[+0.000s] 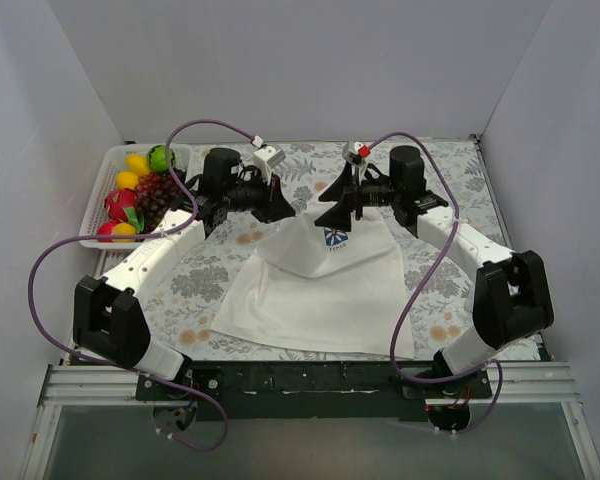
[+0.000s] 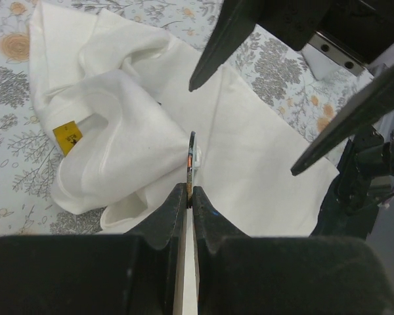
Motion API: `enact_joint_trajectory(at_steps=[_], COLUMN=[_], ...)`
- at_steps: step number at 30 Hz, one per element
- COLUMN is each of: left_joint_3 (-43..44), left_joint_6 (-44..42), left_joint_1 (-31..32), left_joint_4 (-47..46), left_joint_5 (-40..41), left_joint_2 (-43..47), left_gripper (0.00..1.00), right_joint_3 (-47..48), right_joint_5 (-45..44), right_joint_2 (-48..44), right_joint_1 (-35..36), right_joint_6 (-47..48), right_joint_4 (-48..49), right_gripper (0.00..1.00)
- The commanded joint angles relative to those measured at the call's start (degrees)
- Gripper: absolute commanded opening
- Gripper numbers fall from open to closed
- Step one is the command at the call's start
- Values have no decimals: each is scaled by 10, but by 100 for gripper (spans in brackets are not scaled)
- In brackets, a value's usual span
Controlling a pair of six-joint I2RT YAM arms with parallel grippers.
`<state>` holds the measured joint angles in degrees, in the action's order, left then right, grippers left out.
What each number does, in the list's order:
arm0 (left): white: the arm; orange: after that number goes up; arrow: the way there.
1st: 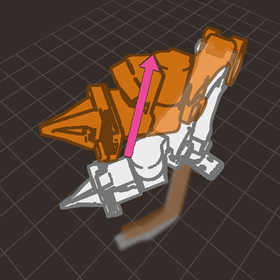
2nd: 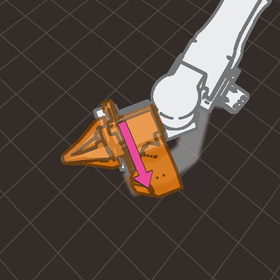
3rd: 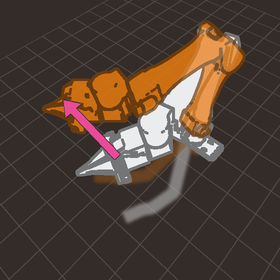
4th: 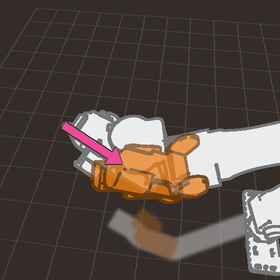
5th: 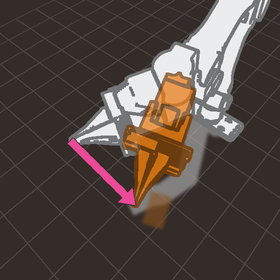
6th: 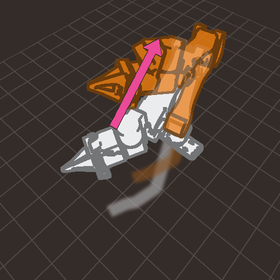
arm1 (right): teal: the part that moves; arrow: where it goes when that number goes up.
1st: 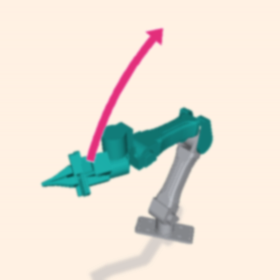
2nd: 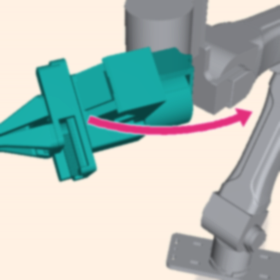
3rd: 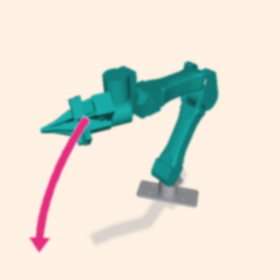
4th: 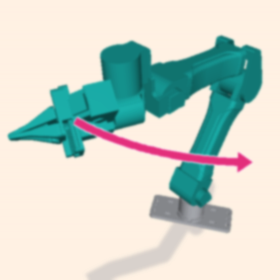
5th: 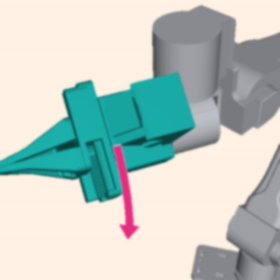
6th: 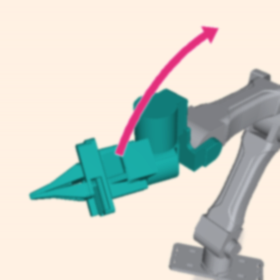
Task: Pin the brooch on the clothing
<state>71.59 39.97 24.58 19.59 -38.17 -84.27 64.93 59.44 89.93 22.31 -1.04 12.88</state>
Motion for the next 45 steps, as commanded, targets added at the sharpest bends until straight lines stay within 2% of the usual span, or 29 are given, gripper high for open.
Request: enact_joint_trajectory(at_steps=[1,7,15,20,25,26,28,29,30,31,32,33,34,41,45], left_joint_3=[6,52,121,144,164,166,174,174,173,168,160,139,123,-10,-77], left_joint_6=[31,69,133,195,238,247,252,253,253,252,252,252,252,259,260], left_joint_1=[-1,-5,-44,-78,-118,-123,-132,-136,-137,-137,-138,-138,-137,-140,-141], left_joint_4=[-27,-39,-43,-55,-54,-54,-51,-50,-47,-46,-47,-47,-47,-40,-32], left_joint_5=[87,217,293,276,251,248,238,232,225,226,225,229,238,246,234], left_joint_2=[17,-46,-160,-218,-257,-263,-264,-257,-252,-244,-224,-210,-197,-71,-6], left_gripper=[0,0,0,0,2,11,30,42,62,73,80,92,97,98,98], right_joint_3=[-12,-21,-70,-103,-153,-159,-176,-181,-185,-194,-198,-204,-216,-266,-286], right_joint_5=[-20,-66,-155,-211,-306,-350,-386,-424,-437,-448,-466,-473,-477,-501,-510], right_joint_2=[-32,-36,-67,-95,-125,-128,-141,-145,-156,-161,-173,-179,-187,-225,-199], right_joint_1=[1,5,17,20,24,26,35,39,42,46,47,49,49,60,66], right_joint_6=[9,9,9,2,-27,-41,-49,-53,-61,-65,-68,-76,-79,-105,-111], right_joint_4=[28,-8,-44,-81,-108,-118,-128,-128,-153,-158,-163,-168,-168,-178,-179], right_gripper=[93,94,94,94,94,94,93,93,93,93,93,94,93,93,86])
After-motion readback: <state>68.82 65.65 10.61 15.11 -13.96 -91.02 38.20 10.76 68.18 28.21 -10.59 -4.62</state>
